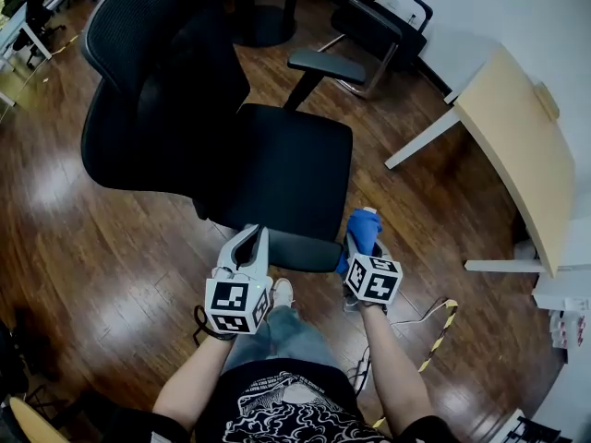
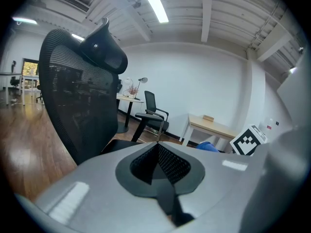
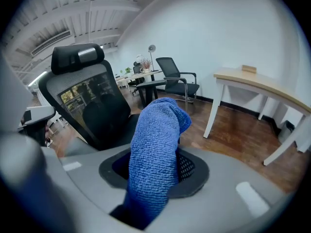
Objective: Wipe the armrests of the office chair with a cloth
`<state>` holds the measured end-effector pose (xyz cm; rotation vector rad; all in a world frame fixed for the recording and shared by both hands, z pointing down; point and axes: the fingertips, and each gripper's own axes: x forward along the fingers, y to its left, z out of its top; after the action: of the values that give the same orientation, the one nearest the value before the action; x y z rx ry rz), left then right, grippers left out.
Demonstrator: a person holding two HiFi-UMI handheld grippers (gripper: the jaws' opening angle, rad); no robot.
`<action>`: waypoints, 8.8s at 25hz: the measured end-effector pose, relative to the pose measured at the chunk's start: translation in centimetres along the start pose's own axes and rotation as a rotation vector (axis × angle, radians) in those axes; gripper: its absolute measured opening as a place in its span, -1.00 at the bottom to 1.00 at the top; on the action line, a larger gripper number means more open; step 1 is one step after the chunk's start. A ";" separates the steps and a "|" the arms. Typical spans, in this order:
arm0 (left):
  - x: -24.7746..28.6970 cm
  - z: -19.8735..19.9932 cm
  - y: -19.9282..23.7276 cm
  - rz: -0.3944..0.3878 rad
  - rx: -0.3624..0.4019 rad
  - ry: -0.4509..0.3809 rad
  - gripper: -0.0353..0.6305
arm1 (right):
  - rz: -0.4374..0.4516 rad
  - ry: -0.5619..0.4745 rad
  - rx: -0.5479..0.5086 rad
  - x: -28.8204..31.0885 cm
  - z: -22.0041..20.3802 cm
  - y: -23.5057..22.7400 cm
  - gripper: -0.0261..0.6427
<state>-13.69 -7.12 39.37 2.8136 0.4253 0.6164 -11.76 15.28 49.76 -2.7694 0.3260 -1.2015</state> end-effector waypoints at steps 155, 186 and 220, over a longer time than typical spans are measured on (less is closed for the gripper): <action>-13.4 -21.6 10.2 0.252 -0.231 -0.164 -0.88 | 0.499 -0.127 -0.787 5.7 -24.7 24.5 -0.50; -8.6 -24.8 6.3 0.098 -0.137 -0.177 -0.88 | 0.393 -0.239 -0.946 11.9 -22.4 20.6 -0.50; -5.8 -23.9 3.3 0.061 -0.026 -0.098 -0.88 | 0.380 -0.162 -0.274 13.2 -25.7 14.3 -0.50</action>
<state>-28.39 -8.32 59.30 2.8267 0.3116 0.4901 -23.98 -2.00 74.06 -2.8144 1.0124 -0.8913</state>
